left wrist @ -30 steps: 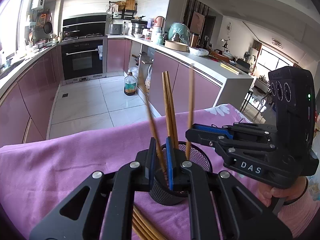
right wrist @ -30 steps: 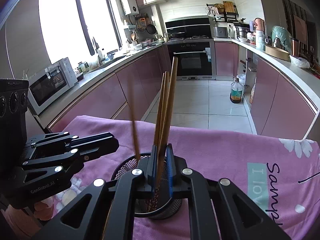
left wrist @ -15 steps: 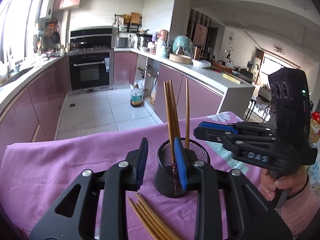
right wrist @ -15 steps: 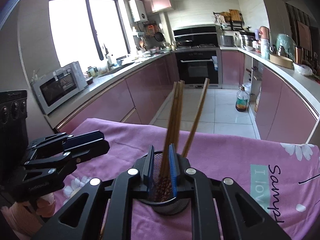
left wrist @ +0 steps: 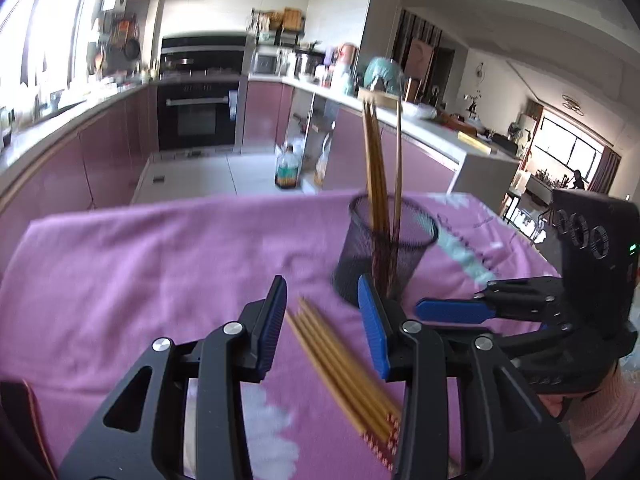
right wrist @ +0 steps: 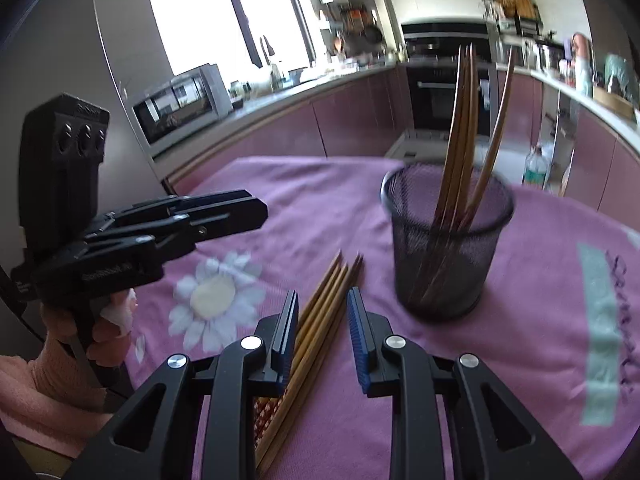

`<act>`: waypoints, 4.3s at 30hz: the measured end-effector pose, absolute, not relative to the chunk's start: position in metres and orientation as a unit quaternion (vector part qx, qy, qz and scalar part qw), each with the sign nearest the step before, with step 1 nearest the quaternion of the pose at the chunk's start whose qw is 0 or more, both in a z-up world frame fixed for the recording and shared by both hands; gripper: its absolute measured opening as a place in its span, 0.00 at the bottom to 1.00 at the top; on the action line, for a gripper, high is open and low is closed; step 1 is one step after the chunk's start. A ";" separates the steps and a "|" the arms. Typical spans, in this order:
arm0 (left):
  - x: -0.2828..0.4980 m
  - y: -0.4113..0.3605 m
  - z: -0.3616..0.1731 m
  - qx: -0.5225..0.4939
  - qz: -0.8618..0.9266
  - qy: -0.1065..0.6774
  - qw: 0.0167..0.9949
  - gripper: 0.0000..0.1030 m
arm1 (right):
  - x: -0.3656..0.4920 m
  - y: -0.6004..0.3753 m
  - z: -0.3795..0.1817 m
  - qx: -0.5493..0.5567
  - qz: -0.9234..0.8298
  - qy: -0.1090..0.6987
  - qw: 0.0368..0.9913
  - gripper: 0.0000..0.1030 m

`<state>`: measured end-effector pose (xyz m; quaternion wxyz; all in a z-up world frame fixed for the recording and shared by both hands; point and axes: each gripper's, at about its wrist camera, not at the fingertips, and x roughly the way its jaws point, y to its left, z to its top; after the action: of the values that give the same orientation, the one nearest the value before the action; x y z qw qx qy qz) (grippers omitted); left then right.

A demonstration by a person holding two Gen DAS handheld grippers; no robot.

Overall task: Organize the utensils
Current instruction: 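Return the open right gripper over the chopstick pile, then close the right gripper on a chopstick while the left gripper closes on another, then lift the chopsticks with both grippers and carry them above the black mesh cup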

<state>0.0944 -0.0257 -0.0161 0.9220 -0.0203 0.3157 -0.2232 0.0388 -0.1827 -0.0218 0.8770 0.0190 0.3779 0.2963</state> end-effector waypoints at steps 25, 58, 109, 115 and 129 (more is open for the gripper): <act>0.076 -0.039 -0.086 0.009 -0.221 0.401 0.889 0.35 | 0.032 -0.168 -0.069 0.015 0.265 0.438 0.859 0.21; 0.079 -0.047 -0.101 0.046 -0.231 0.435 0.869 0.21 | 0.033 -0.170 -0.071 -0.014 0.240 0.438 0.866 0.21; 0.072 -0.028 -0.056 -0.078 -0.261 0.396 0.877 0.07 | 0.033 -0.203 -0.033 0.098 0.302 0.396 0.862 0.05; 0.068 -0.025 -0.037 -0.087 -0.282 0.374 0.879 0.07 | 0.030 -0.212 -0.018 0.112 0.310 0.373 0.867 0.05; 0.069 -0.016 0.015 -0.100 -0.300 0.312 0.896 0.07 | 0.028 -0.245 0.022 0.124 0.293 0.305 0.897 0.05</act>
<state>0.0688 -0.0156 0.0149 0.8961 -0.1002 0.3119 -0.2996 0.0283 -0.2450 0.0218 0.8974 0.1242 0.3053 0.2933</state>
